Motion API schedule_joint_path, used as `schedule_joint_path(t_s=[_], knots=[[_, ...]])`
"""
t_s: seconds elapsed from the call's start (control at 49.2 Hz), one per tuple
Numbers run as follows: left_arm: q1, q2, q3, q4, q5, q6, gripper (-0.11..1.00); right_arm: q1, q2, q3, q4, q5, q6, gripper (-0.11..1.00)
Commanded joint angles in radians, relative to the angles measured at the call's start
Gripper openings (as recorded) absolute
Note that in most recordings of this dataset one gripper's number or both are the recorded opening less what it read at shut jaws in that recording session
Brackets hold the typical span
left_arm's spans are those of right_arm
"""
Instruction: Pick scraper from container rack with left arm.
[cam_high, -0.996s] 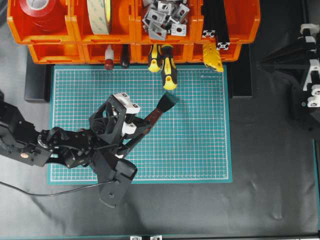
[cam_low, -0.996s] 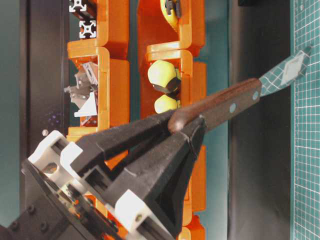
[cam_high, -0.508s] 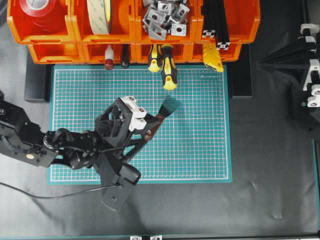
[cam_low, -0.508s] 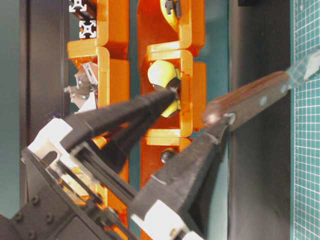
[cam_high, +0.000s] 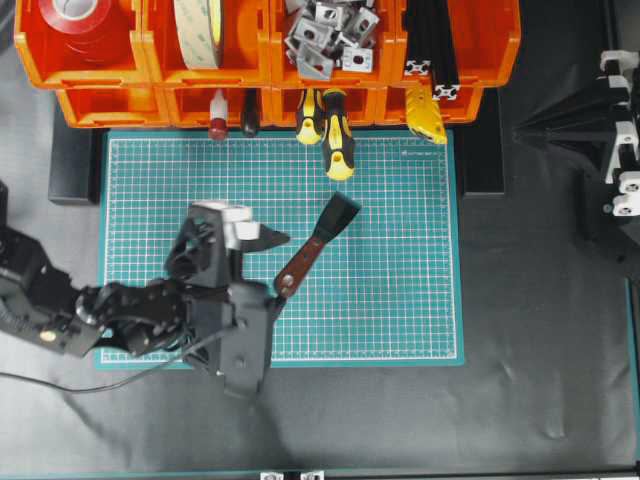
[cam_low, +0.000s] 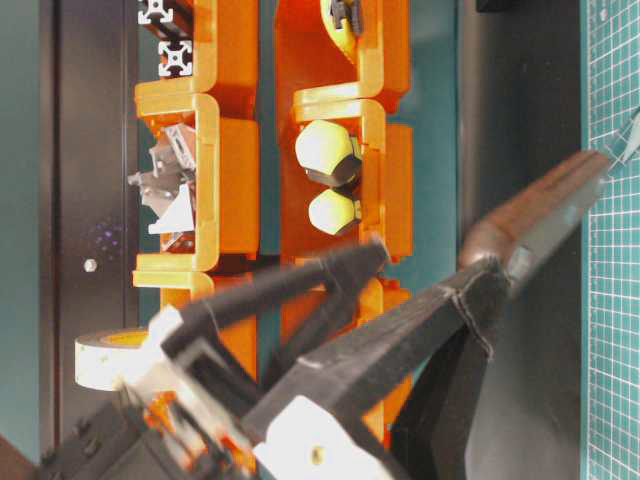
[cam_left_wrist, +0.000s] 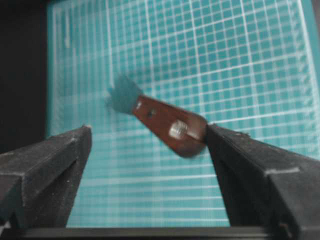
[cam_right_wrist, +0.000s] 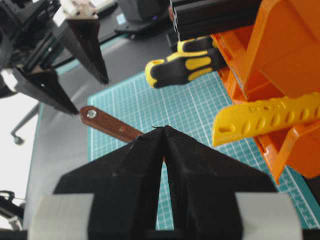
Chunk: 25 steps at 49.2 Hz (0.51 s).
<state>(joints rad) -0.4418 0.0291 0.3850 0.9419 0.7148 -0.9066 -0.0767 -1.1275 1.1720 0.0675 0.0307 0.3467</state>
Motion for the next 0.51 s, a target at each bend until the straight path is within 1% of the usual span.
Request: schedule_joint_path(t_s=[0.0,0.041,0.102,0.244,0.366,0.488], knots=[[-0.008,-0.028,0.005,0.0,0.018,-0.158,0.88,0.006,0.008,-0.021,-0.002,0.015,-0.002,0.01],[-0.006,-0.032,0.012,0.0,0.018,-0.207,0.88,0.006,0.008,-0.021,-0.002,0.021,-0.002,0.01],[-0.008,-0.038,0.021,0.0,0.018,-0.258,0.87,0.005,0.008,-0.021,-0.002,0.025,-0.002,0.01],[-0.008,-0.055,0.046,0.0,0.018,-0.339,0.87,0.005,0.008,-0.021,-0.002,0.023,-0.002,0.01],[-0.021,-0.107,0.075,0.0,0.017,-0.377,0.87,0.005,0.006,-0.021,-0.002,0.025,-0.003,0.01],[-0.046,-0.204,0.124,0.002,0.015,-0.379,0.87,0.005,0.0,-0.025,-0.005,0.026,-0.006,0.01]])
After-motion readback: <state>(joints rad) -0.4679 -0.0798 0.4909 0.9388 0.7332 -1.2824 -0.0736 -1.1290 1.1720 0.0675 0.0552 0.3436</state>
